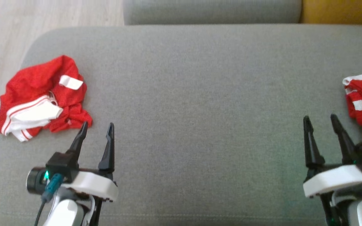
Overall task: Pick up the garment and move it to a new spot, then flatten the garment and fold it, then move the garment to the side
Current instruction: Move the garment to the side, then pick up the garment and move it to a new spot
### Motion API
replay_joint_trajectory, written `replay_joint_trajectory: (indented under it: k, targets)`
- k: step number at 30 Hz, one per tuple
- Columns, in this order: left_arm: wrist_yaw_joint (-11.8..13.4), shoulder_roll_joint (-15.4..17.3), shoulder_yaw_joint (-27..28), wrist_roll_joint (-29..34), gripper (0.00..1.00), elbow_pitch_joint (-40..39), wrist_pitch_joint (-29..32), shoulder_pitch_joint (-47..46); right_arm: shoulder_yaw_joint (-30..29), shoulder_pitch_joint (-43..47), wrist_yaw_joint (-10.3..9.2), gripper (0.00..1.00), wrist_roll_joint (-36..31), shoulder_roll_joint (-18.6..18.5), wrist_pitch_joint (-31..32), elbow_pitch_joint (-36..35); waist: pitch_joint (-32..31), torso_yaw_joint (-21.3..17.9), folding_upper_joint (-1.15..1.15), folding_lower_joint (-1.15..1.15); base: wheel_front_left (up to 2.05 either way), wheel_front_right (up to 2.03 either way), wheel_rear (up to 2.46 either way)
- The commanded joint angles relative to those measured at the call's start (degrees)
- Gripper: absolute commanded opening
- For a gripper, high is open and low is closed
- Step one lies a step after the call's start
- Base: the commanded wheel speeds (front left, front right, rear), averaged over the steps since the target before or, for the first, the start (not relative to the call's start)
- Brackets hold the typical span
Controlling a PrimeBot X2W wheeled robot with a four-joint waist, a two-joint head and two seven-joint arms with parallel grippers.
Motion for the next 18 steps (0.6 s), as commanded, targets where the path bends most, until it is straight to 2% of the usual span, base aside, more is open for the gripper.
replay_joint_trajectory:
  k: [1, 7, 18]
  targets:
    - [0.50, 1.25, 2.27, 0.33, 1.00, -1.43, -0.60, -1.01, 1.45, 0.08, 0.21, 1.00, -0.25, -0.34, 0.51, -2.53, -2.07, 0.08, 0.00, 0.01, 0.00, 0.00, 0.00]
    - [1.26, 1.60, 1.83, 0.32, 1.00, -1.29, 0.06, 1.10, 1.55, 3.01, 0.21, 1.00, -0.01, -0.34, 1.94, -3.35, -5.07, -0.57, 0.00, 0.01, 0.00, 0.00, 0.00]
    - [1.93, 2.22, 1.12, 0.73, 1.00, -1.99, 0.93, 1.24, 1.58, 4.16, 0.21, 1.00, 0.83, -0.34, 2.52, -4.03, -5.81, -0.80, 0.00, 0.01, 0.00, 0.00, 0.00]
